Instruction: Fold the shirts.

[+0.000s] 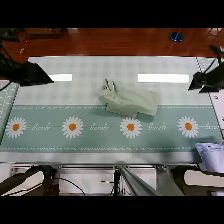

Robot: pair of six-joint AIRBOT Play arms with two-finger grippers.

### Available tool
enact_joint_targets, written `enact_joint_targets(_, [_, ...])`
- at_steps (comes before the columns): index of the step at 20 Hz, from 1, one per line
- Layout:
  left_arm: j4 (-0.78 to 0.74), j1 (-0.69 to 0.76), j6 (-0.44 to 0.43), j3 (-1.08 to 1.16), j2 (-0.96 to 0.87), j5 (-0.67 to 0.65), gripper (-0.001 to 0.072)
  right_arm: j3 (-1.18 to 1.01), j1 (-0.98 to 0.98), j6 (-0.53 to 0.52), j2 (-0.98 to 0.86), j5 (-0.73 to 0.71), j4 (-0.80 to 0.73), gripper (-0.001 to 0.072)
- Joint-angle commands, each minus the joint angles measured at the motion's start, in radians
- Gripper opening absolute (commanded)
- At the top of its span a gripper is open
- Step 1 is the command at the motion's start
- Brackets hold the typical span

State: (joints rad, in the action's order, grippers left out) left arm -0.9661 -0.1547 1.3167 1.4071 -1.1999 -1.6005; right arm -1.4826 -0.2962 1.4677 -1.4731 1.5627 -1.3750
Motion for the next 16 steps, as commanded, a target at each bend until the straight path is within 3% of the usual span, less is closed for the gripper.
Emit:
enact_joint_targets(1, [-0.116, -0.001, 0.005, -0.117, -0.002, 0.027, 0.0484, 0.239, -0.161, -0.133, 0.007, -0.079, 0.365, 0.0543])
enact_joint_targets(8, [-0.119, 0.000, 0.032, -0.153, -0.006, 0.048, 0.0483, 0.586, -0.046, -0.270, 0.007, -0.504, 0.665, 0.0543])
enact_joint_targets(11, [-0.115, 0.001, 0.075, -0.153, -0.006, 0.045, 0.0483, 0.591, 0.047, -0.277, 0.007, -0.573, 0.693, 0.0543])
enact_joint_targets(16, [-0.116, 0.028, 0.076, -0.152, -0.006, 0.045, 0.0483, 0.591, 0.200, -0.218, -0.040, -0.639, 0.693, 0.0543])
